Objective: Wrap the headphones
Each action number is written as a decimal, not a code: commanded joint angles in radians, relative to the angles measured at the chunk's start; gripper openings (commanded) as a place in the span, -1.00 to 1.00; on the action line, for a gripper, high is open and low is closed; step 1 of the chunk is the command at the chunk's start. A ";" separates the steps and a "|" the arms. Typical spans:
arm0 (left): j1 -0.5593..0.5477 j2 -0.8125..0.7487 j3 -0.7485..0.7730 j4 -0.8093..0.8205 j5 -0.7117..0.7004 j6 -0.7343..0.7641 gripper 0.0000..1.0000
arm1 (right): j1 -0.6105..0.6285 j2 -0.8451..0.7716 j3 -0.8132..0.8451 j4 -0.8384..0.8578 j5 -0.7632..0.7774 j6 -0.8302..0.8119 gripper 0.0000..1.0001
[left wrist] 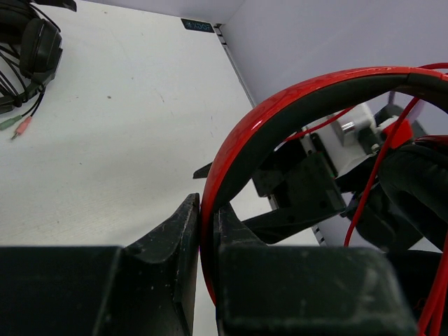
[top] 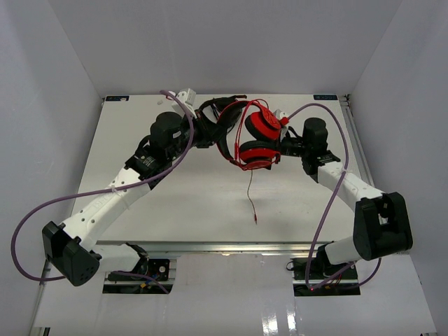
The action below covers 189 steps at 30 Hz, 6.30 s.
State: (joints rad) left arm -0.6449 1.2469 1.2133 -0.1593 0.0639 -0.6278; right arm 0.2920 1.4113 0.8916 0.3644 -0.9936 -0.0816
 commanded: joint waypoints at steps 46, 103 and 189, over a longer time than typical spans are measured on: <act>-0.004 -0.029 0.281 0.043 -0.310 -0.217 -1.00 | 0.052 -0.072 -0.204 0.208 0.352 -0.075 0.85; 0.067 0.180 0.123 0.035 -0.777 -0.049 -1.00 | 0.602 -0.236 0.332 -0.984 1.109 -0.874 -0.85; 0.125 0.001 -0.204 -0.076 0.065 0.360 0.77 | -0.014 -0.315 -0.005 -0.577 0.787 -0.359 0.80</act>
State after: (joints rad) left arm -0.5312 1.4428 1.0145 -0.1512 0.1418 -0.3259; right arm 0.3402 1.2395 0.9617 -0.2194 -0.2568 -0.7035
